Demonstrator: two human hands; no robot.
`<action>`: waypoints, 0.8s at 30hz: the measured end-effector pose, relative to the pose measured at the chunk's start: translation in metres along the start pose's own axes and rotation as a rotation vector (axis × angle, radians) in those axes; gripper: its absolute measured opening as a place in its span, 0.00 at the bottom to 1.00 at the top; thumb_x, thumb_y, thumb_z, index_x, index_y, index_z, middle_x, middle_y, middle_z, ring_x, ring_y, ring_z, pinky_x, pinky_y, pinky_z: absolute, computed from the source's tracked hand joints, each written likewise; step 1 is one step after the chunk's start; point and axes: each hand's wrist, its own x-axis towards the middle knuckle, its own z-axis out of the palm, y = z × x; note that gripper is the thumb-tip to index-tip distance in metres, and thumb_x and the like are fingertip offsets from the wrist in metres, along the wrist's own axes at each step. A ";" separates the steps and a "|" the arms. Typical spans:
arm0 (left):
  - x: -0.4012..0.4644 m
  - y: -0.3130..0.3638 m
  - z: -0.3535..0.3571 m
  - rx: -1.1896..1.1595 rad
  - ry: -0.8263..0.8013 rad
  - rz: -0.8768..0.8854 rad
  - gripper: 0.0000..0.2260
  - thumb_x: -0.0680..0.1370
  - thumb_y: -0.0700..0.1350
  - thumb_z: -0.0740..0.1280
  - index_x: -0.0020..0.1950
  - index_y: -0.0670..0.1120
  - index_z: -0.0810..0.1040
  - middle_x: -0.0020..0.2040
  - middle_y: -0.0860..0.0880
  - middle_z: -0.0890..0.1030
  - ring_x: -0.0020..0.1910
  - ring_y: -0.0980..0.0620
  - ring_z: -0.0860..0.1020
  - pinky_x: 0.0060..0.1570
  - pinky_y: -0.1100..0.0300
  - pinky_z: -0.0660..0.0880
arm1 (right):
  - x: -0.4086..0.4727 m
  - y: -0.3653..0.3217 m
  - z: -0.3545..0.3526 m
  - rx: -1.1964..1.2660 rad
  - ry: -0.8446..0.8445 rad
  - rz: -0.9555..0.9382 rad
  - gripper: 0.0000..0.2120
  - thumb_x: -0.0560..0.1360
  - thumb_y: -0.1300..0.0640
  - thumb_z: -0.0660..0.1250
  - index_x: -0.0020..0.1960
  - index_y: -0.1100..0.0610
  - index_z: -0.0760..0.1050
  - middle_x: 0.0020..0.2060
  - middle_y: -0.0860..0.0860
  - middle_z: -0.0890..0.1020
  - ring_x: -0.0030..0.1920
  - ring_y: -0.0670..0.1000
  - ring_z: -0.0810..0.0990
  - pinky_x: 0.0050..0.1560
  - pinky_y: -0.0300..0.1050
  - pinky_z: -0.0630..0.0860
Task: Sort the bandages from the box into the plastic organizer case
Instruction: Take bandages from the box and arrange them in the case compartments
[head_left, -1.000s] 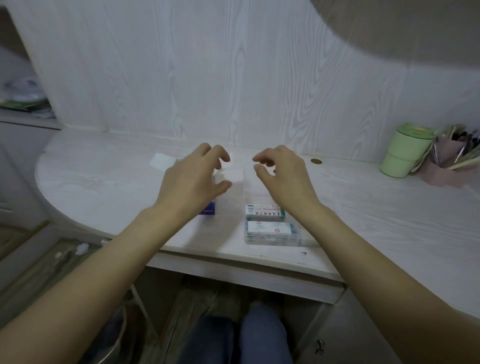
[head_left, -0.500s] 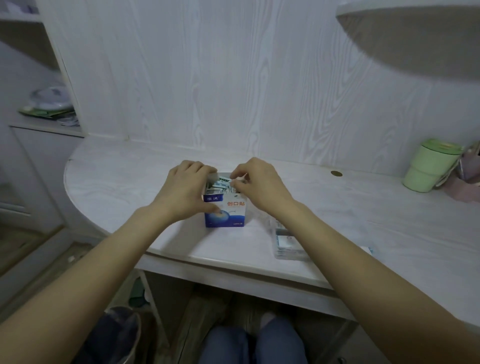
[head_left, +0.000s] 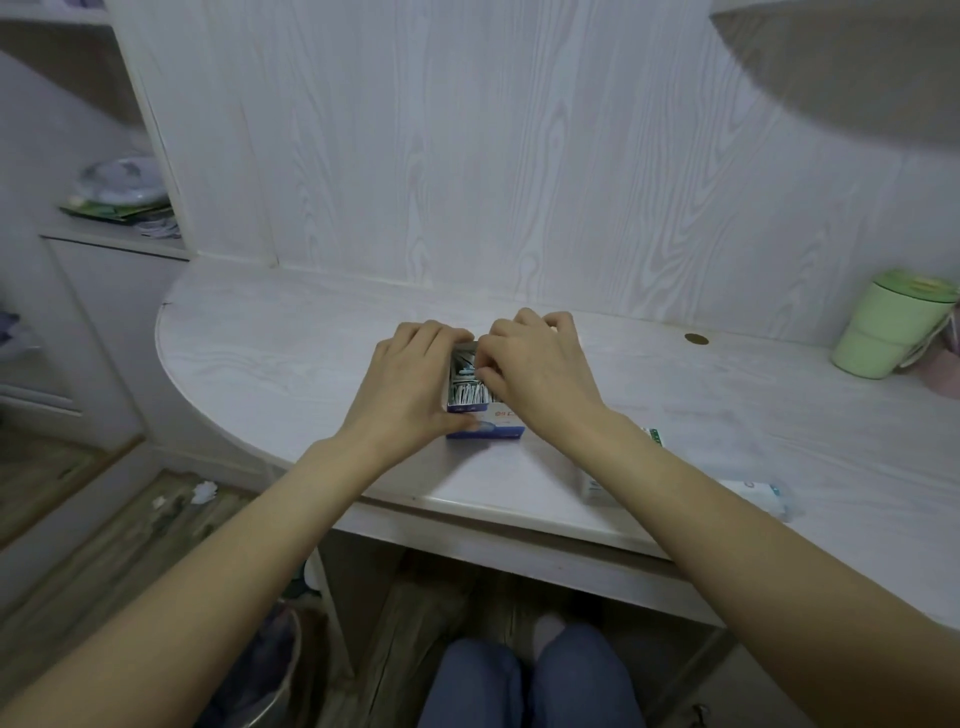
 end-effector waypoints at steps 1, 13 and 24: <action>0.000 -0.001 0.001 0.002 -0.002 -0.003 0.34 0.65 0.54 0.77 0.66 0.48 0.69 0.61 0.52 0.72 0.61 0.51 0.65 0.54 0.61 0.59 | -0.001 0.000 0.001 0.011 0.042 -0.007 0.05 0.70 0.62 0.67 0.37 0.55 0.78 0.34 0.48 0.79 0.42 0.54 0.76 0.47 0.49 0.65; 0.007 0.002 -0.003 0.015 -0.070 -0.031 0.35 0.66 0.55 0.76 0.68 0.49 0.67 0.62 0.53 0.71 0.62 0.51 0.66 0.53 0.60 0.60 | -0.003 0.006 -0.012 0.284 -0.102 0.037 0.11 0.78 0.60 0.57 0.60 0.56 0.69 0.44 0.54 0.79 0.45 0.55 0.75 0.43 0.54 0.73; 0.028 0.007 -0.003 0.132 -0.335 -0.162 0.47 0.68 0.64 0.69 0.77 0.46 0.49 0.77 0.51 0.55 0.77 0.51 0.45 0.74 0.43 0.41 | 0.003 0.038 -0.016 1.006 0.302 0.645 0.08 0.75 0.67 0.64 0.47 0.57 0.79 0.36 0.50 0.82 0.39 0.48 0.82 0.40 0.37 0.79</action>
